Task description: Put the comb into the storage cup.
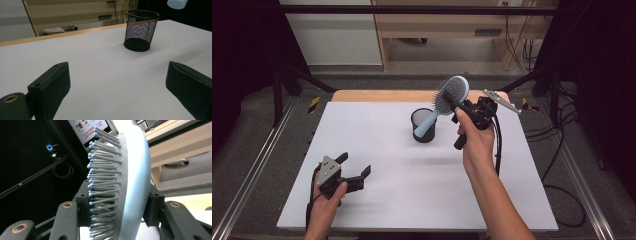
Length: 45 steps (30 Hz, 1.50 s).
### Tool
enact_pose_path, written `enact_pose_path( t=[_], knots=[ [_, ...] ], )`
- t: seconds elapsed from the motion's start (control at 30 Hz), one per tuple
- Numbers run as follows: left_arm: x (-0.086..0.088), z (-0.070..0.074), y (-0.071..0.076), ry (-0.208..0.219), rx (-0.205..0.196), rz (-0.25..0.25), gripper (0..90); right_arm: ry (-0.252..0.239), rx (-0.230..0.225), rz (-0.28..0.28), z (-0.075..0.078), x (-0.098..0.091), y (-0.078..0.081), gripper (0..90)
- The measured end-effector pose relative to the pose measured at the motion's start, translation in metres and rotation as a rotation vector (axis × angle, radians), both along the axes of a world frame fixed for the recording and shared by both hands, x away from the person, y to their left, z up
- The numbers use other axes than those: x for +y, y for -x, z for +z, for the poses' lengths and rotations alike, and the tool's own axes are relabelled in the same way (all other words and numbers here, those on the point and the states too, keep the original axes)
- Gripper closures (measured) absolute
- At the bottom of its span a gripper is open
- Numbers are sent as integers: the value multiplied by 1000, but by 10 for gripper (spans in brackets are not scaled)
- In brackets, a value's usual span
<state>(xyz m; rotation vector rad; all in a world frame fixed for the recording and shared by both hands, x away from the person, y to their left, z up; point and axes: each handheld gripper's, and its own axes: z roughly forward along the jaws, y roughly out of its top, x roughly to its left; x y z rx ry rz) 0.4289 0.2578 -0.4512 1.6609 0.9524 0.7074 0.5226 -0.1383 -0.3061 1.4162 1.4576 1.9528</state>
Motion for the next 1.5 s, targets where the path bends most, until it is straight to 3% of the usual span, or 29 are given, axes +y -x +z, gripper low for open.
enact_pose_path(
  t=[0.47, 0.63, 0.77, 1.0, 1.13, 1.23, 1.33, 1.5],
  knots=[
    [3, 0, -1, 14, -1, 1, 58, -26, -2, -24, 10, 3, -27, 512],
    [5, 0, -2, 18, -4, 8, 54, 22, -53, -44, 8, 9, -31, 512],
    [7, 0, -2, 21, -6, 8, 53, 17, -62, -46, 5, 11, -35, 512],
    [7, 0, -3, 19, -7, 6, 53, 25, -49, -65, 1, 11, -41, 511],
    [7, 0, -3, 18, -8, 5, 53, 3, -34, -66, -2, 10, -48, 511],
    [7, 1, -2, 16, -15, 2, 53, 20, -24, -77, -4, 11, -54, 511],
    [8, 1, -1, 2, -46, -21, 42, 30, -18, -89, -8, 11, -59, 511],
    [9, 2, -1, 11, -48, -15, 38, 61, -34, -115, -10, 11, -61, 510]
  ],
)
